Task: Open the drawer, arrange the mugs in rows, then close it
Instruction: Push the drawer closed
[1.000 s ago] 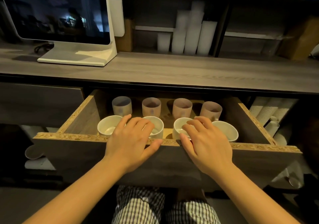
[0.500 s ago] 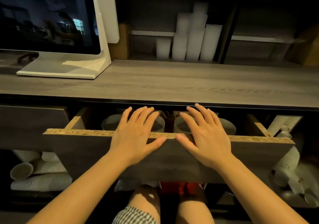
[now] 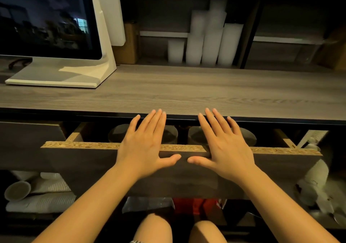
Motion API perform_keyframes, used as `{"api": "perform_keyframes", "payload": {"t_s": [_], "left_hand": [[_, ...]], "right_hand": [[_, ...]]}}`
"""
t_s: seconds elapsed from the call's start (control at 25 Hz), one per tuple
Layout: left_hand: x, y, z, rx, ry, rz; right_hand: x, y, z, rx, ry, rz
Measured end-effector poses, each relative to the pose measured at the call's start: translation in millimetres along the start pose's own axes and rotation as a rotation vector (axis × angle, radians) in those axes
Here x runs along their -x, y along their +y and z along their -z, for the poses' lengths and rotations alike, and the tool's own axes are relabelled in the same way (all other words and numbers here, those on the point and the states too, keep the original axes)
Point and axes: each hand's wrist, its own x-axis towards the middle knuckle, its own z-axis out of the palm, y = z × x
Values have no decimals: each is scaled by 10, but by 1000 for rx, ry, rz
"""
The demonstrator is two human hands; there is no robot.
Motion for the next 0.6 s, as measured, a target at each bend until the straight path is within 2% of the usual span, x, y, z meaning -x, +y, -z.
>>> {"api": "perform_keyframes", "payload": {"t_s": [0.08,0.24,0.36,0.6], "left_hand": [[-111,-33,17,15,-43,10],[-288,-89,-59,8,-15,32],[-346,-87,-166,-12,130,42],[-481,28,-154,44,234,146]], "right_hand": [[-99,31,-44,-5,-4,-11],[-244,95,-135,-80,67,-8],[-312,86,-171,-117,179,-36],[-421,-51,-255,-102,344,-178]]}}
